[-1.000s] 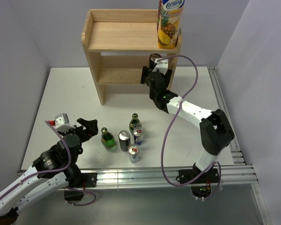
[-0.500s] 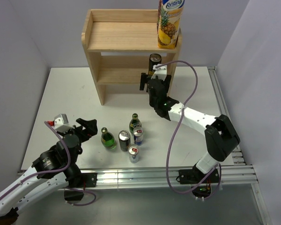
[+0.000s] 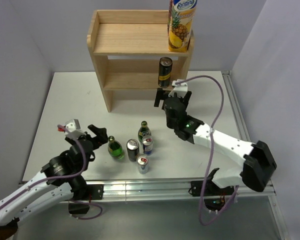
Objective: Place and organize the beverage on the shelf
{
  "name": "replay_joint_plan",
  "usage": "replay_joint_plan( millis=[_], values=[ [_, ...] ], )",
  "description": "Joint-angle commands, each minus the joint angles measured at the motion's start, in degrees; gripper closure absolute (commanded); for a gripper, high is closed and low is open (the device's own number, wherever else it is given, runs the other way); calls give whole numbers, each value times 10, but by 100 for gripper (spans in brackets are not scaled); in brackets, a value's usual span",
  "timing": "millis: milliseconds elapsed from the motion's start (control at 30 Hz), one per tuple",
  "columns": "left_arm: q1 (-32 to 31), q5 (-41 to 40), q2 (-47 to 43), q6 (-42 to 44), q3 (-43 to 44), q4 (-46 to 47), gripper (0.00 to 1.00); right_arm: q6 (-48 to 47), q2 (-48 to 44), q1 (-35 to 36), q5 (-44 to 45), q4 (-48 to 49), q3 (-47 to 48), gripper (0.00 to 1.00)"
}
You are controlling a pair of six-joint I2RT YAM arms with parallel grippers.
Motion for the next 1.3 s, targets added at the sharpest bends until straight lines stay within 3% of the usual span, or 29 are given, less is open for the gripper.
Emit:
replay_joint_plan(
  millis=[0, 267, 600, 700, 833, 933, 1267],
  values=[
    [-3, -5, 70, -15, 20, 11, 7, 45, -74, 31, 37, -30, -26, 0],
    [-73, -41, 62, -77, -12, 19, 7, 81, -180, 69, 50, -97, -76, 0],
    [-165, -120, 140, -123, 43, -37, 6, 103, -203, 74, 36, -101, -110, 0],
    [-198, -145, 191, -180, 59, -89, 6, 114, -209, 75, 34, -116, -117, 0],
    [-254, -207, 254, -378, 59, -194, 5, 125, -228, 77, 30, -125, -129, 0],
    [-275, -224, 300, -482, 57, -254, 4, 133, -246, 79, 28, -135, -144, 0],
    [-296, -263, 419, -659, 67, -355, 4, 163, -299, 85, 26, -162, -178, 0]
  ],
)
